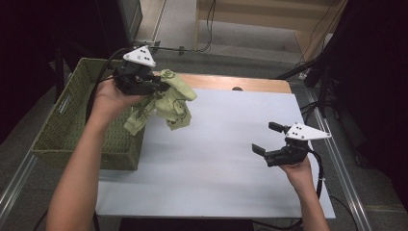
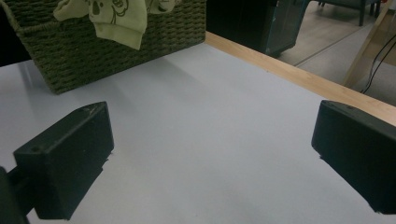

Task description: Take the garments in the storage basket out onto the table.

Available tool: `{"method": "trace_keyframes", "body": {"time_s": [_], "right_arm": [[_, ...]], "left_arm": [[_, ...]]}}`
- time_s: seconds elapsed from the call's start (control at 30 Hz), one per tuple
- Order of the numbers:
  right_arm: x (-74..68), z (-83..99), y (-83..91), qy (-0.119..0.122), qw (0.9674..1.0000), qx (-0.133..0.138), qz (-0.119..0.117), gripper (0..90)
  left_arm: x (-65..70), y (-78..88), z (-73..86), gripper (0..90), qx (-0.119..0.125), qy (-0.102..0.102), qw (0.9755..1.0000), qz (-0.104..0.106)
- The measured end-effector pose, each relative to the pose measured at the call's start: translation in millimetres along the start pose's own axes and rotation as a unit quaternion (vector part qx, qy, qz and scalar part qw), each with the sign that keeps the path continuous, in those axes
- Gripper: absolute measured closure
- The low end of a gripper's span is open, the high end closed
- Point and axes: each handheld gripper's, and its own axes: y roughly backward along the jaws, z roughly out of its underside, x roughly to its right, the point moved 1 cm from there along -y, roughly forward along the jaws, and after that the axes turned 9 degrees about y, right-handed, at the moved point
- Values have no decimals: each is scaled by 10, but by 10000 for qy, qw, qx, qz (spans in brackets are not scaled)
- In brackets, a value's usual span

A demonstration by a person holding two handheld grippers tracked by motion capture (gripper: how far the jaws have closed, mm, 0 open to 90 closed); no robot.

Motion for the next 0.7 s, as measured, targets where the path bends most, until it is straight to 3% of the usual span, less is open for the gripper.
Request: {"method": "trace_keyframes", "body": {"time_s": [0.17, 0.7], "right_arm": [[9, 6, 15, -11, 10000, 14, 7, 0], [16, 10, 53, -35, 10000, 66, 25, 0]], "left_arm": [[105, -212, -115, 777, -32, -102, 9997, 222], [363, -725, -536, 776, -147, -366, 9976, 575]]}}
